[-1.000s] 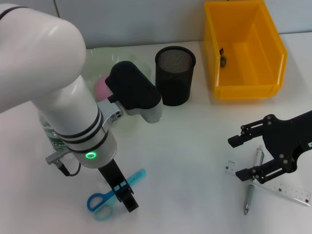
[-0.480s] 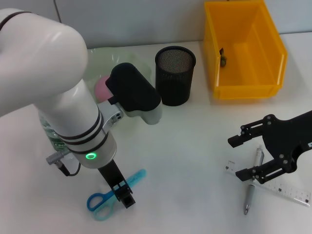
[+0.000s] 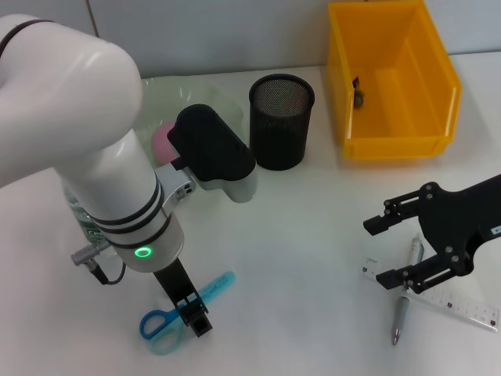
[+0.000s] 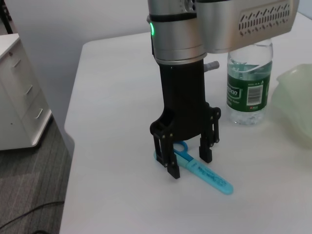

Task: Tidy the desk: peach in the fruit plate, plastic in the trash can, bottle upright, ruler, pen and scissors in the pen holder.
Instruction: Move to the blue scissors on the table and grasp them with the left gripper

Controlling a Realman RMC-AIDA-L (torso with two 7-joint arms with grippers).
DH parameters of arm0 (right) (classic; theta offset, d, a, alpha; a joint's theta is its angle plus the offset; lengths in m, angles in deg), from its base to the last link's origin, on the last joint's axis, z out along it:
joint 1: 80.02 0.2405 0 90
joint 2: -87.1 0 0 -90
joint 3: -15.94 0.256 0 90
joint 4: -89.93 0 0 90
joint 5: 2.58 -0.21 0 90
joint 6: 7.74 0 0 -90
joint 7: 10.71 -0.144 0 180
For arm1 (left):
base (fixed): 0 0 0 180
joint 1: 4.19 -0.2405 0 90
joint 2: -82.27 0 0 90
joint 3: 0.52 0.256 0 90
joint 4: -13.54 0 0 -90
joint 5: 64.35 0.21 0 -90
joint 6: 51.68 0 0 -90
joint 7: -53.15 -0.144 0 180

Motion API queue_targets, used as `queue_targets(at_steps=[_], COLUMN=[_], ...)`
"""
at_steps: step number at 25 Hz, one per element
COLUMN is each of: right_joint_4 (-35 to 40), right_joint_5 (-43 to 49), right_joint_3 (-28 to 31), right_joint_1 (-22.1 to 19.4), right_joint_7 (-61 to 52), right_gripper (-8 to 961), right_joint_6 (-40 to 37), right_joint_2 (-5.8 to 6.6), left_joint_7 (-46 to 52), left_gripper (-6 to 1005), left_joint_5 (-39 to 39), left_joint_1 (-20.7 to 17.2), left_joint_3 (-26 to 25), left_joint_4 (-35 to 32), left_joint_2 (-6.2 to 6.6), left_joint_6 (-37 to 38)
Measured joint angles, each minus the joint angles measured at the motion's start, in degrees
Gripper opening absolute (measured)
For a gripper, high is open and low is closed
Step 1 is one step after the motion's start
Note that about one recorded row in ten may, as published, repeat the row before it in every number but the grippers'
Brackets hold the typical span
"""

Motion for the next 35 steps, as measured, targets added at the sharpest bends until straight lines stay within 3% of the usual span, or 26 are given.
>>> queue_targets(at_steps=[35], right_joint_4=[0.2], right_joint_5=[0.0], right_joint_3=[0.0], right_joint_1=[0.0], right_joint_7=[0.2], right_gripper=[758], right_joint_6=[0.5], right_joint_2=[-0.50], left_joint_7=[0.2], left_gripper=[634], left_joint_5=[1.4], left_joint_1=[0.4], left_joint_3=[-0.3], left_joint_4=[-0.3], left_joint_2=[0.00], left_joint_6=[2.5])
